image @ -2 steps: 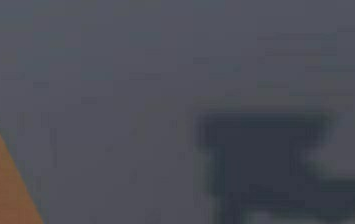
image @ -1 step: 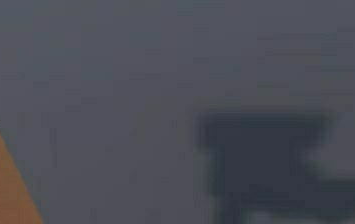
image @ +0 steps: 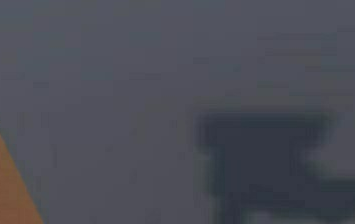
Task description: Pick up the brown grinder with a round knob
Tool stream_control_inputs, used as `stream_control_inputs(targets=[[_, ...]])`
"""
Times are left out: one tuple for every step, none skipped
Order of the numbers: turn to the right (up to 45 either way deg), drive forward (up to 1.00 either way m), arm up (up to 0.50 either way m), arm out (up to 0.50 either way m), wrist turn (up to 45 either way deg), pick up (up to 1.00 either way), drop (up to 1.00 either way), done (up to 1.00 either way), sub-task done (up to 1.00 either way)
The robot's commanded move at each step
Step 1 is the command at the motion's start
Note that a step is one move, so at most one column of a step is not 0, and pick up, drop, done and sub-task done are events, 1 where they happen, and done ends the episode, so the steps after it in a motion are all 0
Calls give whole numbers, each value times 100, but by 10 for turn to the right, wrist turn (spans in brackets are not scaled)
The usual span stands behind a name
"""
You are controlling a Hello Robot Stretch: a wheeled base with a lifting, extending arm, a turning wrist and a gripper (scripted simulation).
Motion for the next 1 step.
stream_control_inputs(targets=[[0,0,0,0,0,0,0,100,0]])
